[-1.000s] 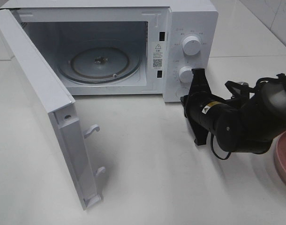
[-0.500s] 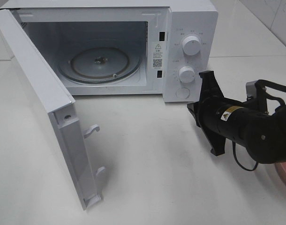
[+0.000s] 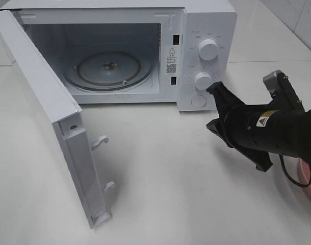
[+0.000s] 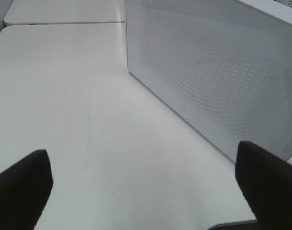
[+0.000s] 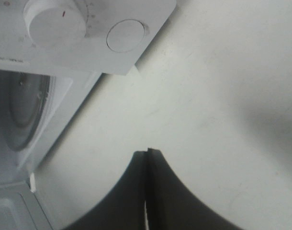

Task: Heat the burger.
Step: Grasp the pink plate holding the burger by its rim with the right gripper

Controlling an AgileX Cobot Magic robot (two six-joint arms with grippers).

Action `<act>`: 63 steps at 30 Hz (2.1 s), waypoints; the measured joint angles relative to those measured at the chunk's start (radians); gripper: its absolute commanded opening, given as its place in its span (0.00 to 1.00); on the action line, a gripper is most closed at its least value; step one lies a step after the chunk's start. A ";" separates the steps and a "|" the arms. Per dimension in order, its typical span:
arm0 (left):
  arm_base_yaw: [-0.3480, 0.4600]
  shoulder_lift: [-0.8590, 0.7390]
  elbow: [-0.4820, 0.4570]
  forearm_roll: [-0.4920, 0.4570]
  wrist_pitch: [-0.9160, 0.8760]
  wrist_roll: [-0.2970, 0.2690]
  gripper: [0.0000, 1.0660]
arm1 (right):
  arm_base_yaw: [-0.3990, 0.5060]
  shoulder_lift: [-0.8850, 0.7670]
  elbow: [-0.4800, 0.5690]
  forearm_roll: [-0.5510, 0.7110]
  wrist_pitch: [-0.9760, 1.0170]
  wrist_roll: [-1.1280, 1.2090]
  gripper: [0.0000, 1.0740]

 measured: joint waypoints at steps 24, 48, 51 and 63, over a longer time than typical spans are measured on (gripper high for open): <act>0.000 0.000 0.000 0.000 0.000 0.000 0.91 | -0.046 -0.230 -0.077 -0.254 0.688 -0.530 0.06; 0.000 0.000 0.000 0.000 0.000 0.000 0.91 | -0.046 -0.341 -0.215 -0.331 1.156 -0.915 0.68; 0.000 0.000 0.000 0.000 0.000 0.000 0.91 | -0.046 -0.375 -0.215 -0.355 1.157 -0.915 0.84; 0.000 0.000 0.000 0.000 0.000 0.000 0.91 | -0.059 -0.411 -0.215 -0.429 1.230 -0.864 0.89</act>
